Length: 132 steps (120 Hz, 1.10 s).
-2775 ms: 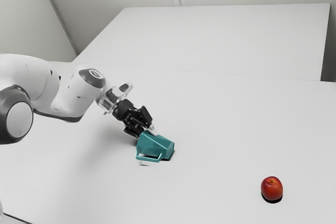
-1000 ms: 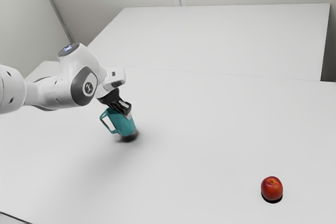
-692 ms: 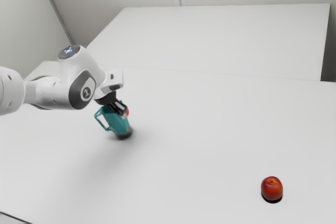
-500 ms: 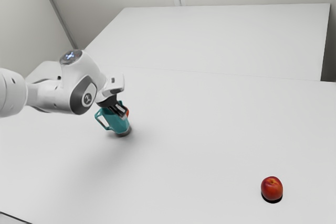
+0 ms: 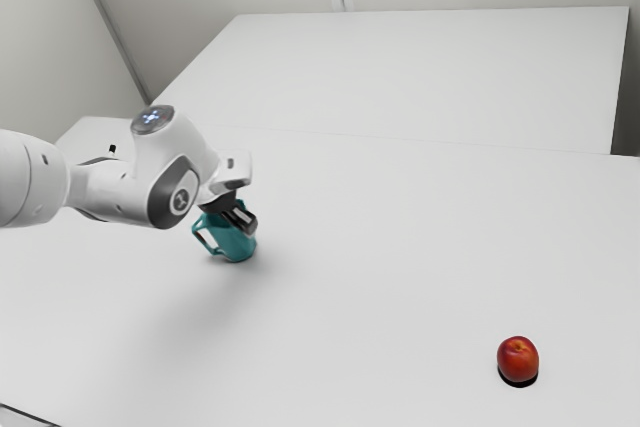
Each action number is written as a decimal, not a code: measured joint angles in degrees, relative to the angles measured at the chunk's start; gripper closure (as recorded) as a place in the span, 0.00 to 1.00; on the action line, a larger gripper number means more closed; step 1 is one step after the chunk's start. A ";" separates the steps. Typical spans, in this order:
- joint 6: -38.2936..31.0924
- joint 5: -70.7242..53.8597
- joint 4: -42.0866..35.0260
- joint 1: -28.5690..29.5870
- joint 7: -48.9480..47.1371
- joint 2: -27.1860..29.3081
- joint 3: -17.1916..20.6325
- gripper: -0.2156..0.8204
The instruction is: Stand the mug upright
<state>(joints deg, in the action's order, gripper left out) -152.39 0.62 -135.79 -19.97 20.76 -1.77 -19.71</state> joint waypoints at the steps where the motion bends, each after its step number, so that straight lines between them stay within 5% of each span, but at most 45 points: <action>1: 0.01 0.01 0.01 -0.10 -0.01 0.00 -0.01 0.74; 19: 0.27 -0.01 0.46 -1.09 0.07 0.02 -0.06 0.47; 43: 1.88 -1.15 2.52 -0.67 0.40 1.20 -0.14 0.31; 70: 7.51 -1.33 8.23 -0.35 0.51 3.76 -0.92 0.24; 132: 41.42 -5.31 37.43 3.88 0.06 4.25 0.08 0.21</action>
<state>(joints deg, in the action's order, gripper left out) -110.98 -4.68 -98.36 -16.09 20.82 2.48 -19.64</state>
